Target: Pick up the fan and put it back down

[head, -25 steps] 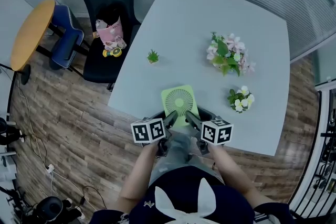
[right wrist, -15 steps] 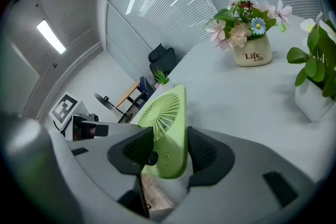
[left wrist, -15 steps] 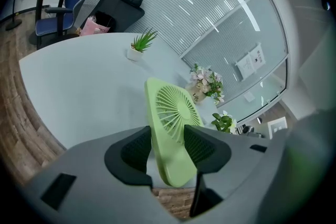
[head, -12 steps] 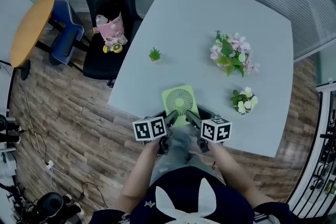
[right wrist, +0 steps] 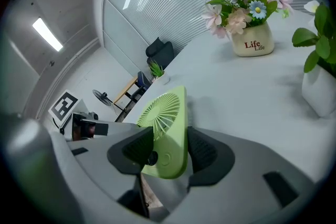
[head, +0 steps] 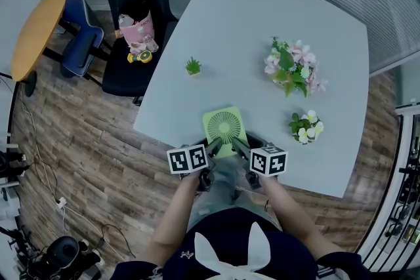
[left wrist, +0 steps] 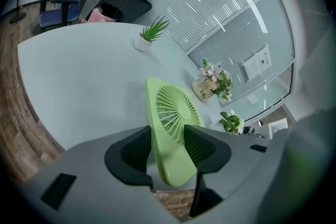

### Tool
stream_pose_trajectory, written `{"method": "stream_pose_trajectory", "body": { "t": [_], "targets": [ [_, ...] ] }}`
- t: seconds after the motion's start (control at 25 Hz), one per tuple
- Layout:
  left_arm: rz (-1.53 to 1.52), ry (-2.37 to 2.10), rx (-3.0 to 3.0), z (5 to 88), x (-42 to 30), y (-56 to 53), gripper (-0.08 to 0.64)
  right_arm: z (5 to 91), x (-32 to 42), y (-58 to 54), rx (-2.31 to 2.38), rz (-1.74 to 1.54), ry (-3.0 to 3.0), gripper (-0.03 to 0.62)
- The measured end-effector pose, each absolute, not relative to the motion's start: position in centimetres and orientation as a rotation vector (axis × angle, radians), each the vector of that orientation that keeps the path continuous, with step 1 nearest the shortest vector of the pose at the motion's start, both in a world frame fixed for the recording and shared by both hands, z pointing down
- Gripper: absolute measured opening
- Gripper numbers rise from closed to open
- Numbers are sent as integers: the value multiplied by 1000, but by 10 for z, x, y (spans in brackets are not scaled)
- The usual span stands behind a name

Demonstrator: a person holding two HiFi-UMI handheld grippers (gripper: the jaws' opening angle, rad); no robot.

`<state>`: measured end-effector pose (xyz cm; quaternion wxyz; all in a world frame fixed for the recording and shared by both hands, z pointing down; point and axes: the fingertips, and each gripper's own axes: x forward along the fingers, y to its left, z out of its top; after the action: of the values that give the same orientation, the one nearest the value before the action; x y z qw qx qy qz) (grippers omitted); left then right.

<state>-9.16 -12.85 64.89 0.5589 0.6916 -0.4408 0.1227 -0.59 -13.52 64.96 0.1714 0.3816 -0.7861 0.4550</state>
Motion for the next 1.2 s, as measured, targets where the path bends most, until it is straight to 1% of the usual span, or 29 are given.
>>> {"method": "stream_pose_trajectory", "body": {
  "t": [1.2],
  "targets": [
    [324, -1032, 1616, 678, -90, -127, 207, 680, -4, -133, 1082, 1245, -2199, 210]
  ]
}}
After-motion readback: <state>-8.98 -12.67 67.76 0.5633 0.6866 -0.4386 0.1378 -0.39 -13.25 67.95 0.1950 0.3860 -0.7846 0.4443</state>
